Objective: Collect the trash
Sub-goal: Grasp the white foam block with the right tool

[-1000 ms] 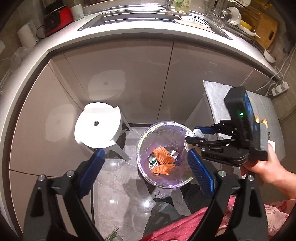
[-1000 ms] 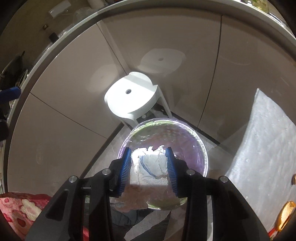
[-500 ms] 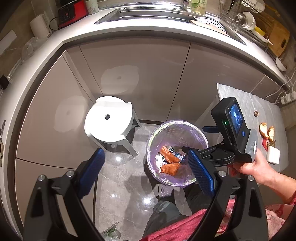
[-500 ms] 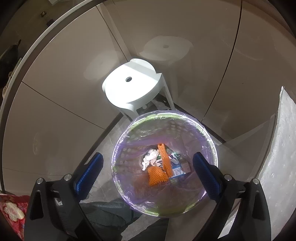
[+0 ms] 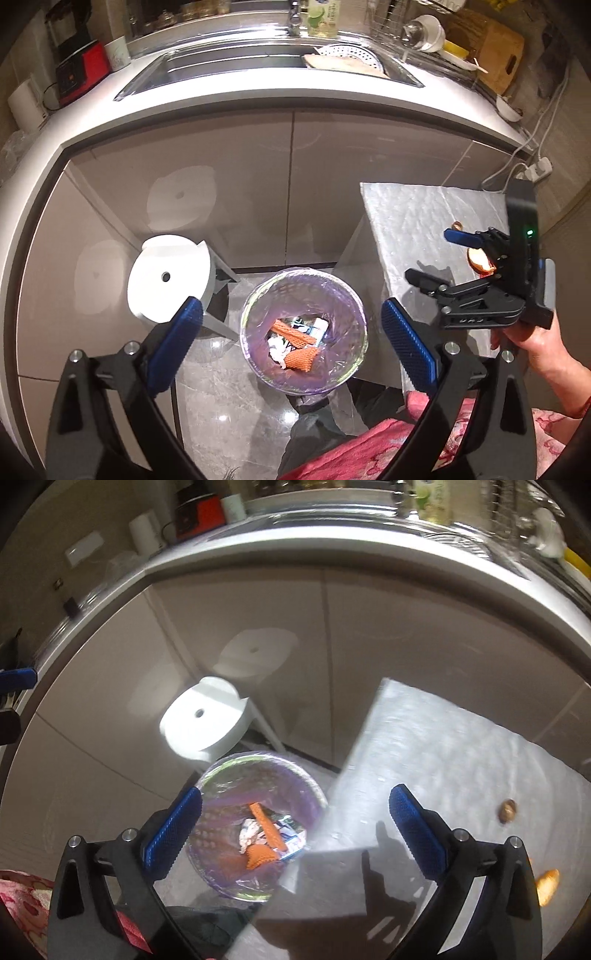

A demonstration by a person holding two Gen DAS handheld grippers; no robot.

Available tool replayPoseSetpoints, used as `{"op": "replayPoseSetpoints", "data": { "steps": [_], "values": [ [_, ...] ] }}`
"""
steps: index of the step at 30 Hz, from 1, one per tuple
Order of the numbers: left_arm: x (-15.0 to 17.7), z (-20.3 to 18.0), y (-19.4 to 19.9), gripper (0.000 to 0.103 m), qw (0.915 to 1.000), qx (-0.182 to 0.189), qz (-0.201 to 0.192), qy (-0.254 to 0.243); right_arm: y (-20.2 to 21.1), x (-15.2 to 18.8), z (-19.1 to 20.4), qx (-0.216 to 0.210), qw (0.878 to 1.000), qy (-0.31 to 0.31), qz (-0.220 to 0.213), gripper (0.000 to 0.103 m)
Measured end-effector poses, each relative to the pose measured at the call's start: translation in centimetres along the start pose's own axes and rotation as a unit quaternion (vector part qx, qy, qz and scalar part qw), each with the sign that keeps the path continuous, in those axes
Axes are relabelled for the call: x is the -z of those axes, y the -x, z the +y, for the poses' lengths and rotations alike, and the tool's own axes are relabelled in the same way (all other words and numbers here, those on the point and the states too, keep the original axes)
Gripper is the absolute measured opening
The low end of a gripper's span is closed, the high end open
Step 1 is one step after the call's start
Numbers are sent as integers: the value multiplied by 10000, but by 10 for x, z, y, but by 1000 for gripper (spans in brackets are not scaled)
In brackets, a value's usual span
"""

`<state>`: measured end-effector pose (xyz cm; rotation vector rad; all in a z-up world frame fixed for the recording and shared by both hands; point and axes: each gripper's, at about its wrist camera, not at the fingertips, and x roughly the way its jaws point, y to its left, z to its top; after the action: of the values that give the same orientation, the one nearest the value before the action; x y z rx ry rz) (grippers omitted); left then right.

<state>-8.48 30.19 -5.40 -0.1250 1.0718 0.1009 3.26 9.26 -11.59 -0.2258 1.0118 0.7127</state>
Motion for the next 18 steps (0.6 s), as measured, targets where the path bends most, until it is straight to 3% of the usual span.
{"op": "replayPoseSetpoints", "data": {
  "steps": [9, 14, 18],
  "values": [
    [-24, -113, -37, 93, 9918, 767, 217, -1000, 84, 75, -127, 1170, 9834, -1383, -135, 101],
    [-29, -188, -61, 93, 9816, 967, 369, -1603, 99, 131, -173, 1355, 9698, -2026, 118, 101],
    [-30, -228, -68, 93, 9748, 1146, 461, -1858, 102, 165, -187, 1253, 9669, -2203, 309, 101]
  ]
}}
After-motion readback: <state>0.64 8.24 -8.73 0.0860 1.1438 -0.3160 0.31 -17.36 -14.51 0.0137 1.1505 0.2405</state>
